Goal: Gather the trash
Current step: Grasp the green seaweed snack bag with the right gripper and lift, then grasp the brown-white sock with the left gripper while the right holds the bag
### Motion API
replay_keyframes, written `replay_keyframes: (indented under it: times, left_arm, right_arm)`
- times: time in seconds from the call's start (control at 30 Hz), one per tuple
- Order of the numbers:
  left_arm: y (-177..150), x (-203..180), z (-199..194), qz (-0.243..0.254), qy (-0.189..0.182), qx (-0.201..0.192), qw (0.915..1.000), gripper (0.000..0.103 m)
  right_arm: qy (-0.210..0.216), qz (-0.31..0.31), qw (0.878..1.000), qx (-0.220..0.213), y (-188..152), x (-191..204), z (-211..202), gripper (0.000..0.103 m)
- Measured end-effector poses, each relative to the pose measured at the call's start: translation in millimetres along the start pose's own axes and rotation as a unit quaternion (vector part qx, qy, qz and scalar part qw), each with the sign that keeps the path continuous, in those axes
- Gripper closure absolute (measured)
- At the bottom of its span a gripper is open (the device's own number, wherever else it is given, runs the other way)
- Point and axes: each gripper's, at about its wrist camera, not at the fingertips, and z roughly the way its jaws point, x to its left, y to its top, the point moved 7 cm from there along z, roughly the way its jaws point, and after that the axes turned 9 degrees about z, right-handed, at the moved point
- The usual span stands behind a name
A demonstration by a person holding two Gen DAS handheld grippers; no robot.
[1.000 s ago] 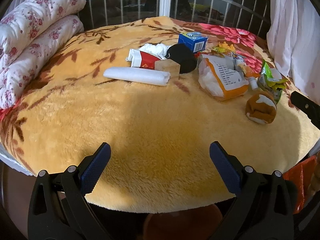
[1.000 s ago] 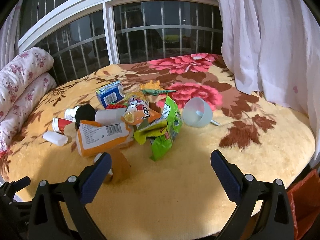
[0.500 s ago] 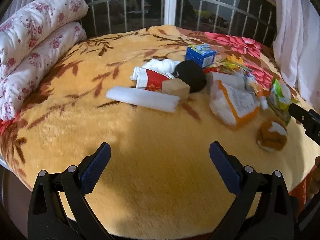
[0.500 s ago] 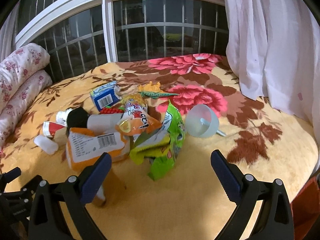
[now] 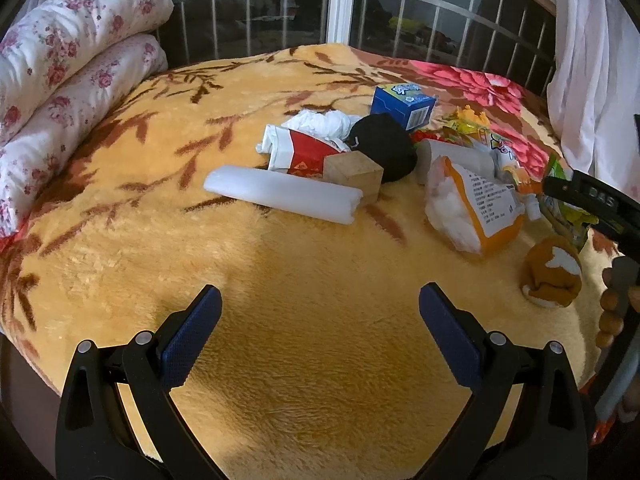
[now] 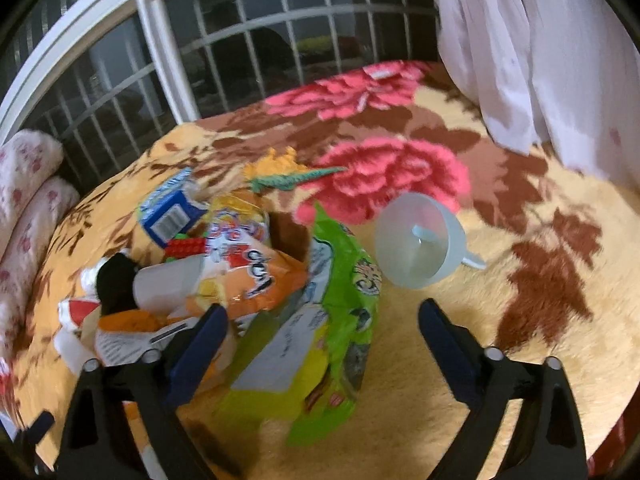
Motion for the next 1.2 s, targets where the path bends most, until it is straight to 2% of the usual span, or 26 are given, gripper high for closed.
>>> replay_keyframes:
  times: [0.03,0.2,0.37,0.47,0.5,0.6,0.7,0.8,0.97,1.03,1.1,1.2]
  left_arm:
    - [-1.2,-0.4,0.7,-0.001,-0.001,0.001,1.0000,0.007]
    - [-3.3,2.6,2.2,-0.008,-0.012,-0.001,0.9999,0.007]
    - [-6.0,5.2,3.3,-0.015,-0.018,0.000,0.9997,0.007]
    - [-8.0,7.6,2.1,-0.016,-0.018,0.000,0.9997,0.007]
    - [-9.1,8.0,1.5,-0.017,-0.019,0.000,0.9997,0.007]
    - [-11.2,10.2,-0.5,-0.019,-0.020,0.001,0.9996,0.007]
    - [-14.3,8.8,-6.6,-0.010,-0.018,-0.004,0.9998,0.007]
    - [-16.0,1.2,-12.4,-0.003,-0.035,-0.009,0.9993,0.007]
    - [-14.0,-47.0,-33.6,0.047,-0.099,-0.042,0.9931,0.007]
    - [-11.5,-73.0,-40.2,0.075,-0.118,-0.061,0.9884,0.007]
    - [-8.6,-95.1,-40.5,0.096,-0.116,-0.076,0.9856,0.007]
    - [-4.9,-123.5,-30.1,0.104,-0.119,-0.064,0.9853,0.007]
  right_arm:
    - [0.002,0.011,1.000,0.010,-0.6,-3.8,4.7,0.025]
    - [0.021,0.058,0.997,0.050,-5.4,-16.0,22.0,0.037]
    - [0.022,0.055,0.994,0.091,-6.9,-16.3,46.1,0.045]
    - [0.006,0.027,0.995,0.098,-5.6,-12.4,53.4,0.055]
    - [0.002,0.020,0.995,0.097,-4.5,-12.2,54.5,0.073]
    - [0.022,0.033,0.995,0.095,-0.2,-20.4,48.2,0.081]
    - [0.072,0.049,0.993,0.079,1.6,-25.6,23.6,0.081]
    - [0.093,0.013,0.995,0.040,-3.3,-22.2,-13.8,0.081]
    - [0.087,-0.078,0.991,-0.071,-24.3,-23.9,-93.3,0.081]
    - [0.085,-0.094,0.987,-0.099,-34.1,-29.2,-112.9,0.080]
    - [0.078,-0.105,0.984,-0.119,-42.1,-36.2,-126.8,0.080]
    - [0.061,-0.116,0.980,-0.147,-51.1,-51.6,-144.3,0.080]
